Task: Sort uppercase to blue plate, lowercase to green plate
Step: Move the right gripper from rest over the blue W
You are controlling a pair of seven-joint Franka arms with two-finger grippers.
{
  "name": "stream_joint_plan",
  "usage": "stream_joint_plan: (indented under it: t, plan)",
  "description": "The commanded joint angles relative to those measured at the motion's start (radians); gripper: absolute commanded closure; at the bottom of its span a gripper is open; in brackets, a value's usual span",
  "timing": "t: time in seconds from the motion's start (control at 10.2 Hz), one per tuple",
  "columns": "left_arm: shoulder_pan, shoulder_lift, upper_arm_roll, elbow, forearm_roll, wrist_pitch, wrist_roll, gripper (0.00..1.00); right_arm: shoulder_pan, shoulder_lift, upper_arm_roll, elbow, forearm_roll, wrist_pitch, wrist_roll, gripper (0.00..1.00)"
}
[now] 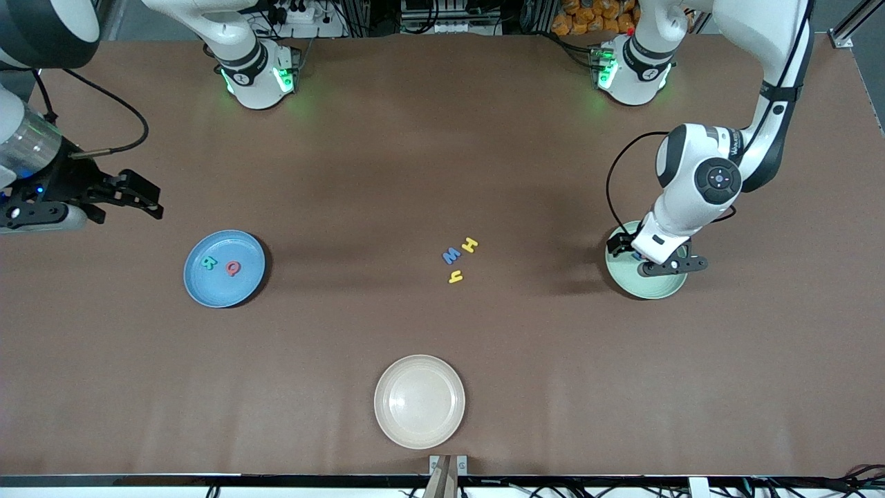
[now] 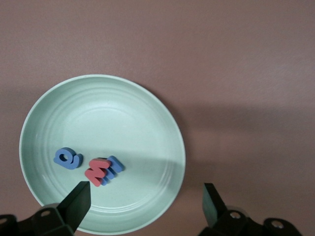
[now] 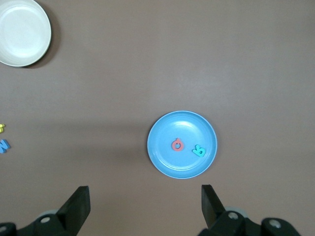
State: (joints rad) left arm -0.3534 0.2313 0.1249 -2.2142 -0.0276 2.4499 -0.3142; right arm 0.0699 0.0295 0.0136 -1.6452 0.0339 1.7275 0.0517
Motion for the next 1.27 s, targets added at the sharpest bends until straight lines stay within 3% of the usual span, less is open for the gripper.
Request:
stream_joint_plan:
  t: [0.0, 0.29, 0.78, 1.18]
  plan:
    - [0.008, -0.046, -0.01, -0.009, -0.025, -0.02, -0.023, 0.0, 0.019, 0.018, 0.014, 0.013, 0.015, 0.0, 0.094, 0.0]
    - [0.007, -0.047, -0.01, -0.001, -0.025, -0.02, -0.019, 0.0, 0.08, 0.056, 0.046, 0.013, 0.02, 0.035, 0.274, 0.0]
    - [0.057, -0.05, -0.008, 0.018, -0.025, -0.022, -0.011, 0.0, 0.269, 0.225, 0.06, 0.015, 0.02, 0.266, 0.718, 0.0]
    - [0.089, -0.056, -0.008, 0.045, -0.026, -0.119, -0.011, 0.0, 0.425, 0.458, 0.059, 0.137, 0.001, 0.403, 1.003, 0.02]
